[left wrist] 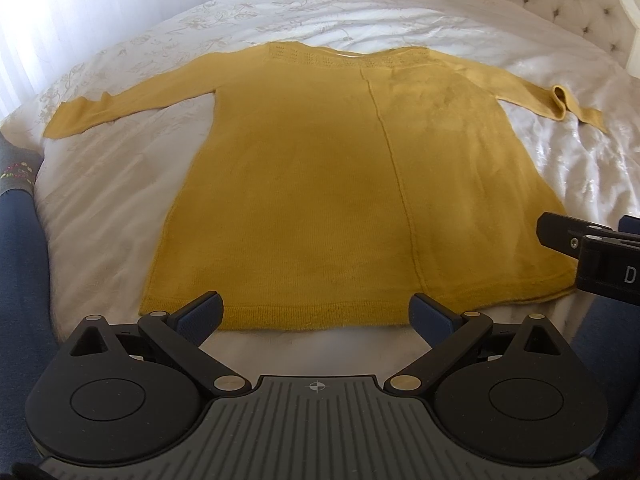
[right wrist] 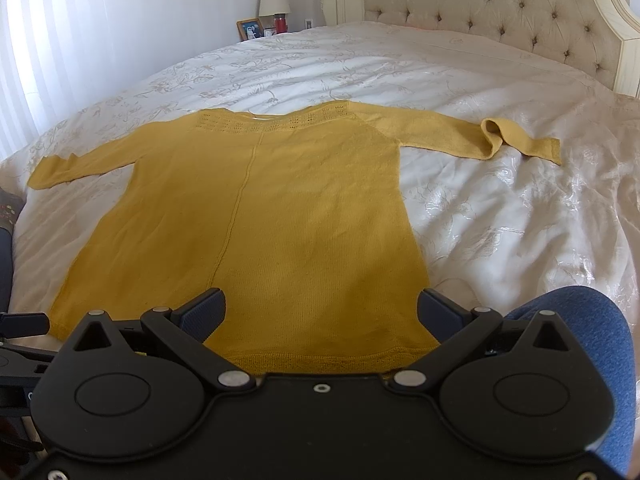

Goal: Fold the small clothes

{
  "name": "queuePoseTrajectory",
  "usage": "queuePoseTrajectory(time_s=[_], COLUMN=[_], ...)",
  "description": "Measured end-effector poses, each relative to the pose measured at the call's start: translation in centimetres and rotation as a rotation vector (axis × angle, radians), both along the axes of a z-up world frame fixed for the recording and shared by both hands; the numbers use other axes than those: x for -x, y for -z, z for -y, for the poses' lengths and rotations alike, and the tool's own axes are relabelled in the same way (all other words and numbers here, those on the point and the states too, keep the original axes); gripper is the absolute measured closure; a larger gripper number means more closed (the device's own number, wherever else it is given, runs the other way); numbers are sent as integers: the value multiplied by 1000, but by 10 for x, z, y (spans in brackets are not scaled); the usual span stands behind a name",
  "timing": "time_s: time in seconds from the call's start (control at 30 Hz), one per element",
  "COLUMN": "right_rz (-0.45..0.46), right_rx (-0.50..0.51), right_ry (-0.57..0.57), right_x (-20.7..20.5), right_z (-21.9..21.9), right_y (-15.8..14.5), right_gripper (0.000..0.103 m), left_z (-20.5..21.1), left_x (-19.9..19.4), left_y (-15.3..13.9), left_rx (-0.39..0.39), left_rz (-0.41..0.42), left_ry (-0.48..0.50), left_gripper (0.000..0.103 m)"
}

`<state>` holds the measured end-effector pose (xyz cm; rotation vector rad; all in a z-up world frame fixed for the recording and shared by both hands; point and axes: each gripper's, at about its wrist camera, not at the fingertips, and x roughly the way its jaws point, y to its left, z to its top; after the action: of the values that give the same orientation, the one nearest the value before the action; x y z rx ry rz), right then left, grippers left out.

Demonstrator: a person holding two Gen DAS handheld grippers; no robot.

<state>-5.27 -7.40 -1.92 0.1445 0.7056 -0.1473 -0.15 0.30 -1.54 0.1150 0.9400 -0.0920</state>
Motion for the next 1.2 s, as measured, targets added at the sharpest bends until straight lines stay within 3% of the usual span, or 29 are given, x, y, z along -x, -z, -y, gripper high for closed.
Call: queuePoseTrajectory(time_s=[0.6,1.0,1.2], right_rz=[2,-19,-49], right_rx=[5,8,-36], right_ry=[-1,-12,-19], right_x=[0,-5,-12], right_z=[-1,-5,0], right_y=[0,2,3], right_gripper=[1,1,1], left_z=[1,-3,-4], left_x=[-1,-11,-24], left_y=[1,2,-2], left_rx=[2,51,57], left_rz=[-7,-7,21], left_ry=[6,6,10], left_gripper=[2,2,2])
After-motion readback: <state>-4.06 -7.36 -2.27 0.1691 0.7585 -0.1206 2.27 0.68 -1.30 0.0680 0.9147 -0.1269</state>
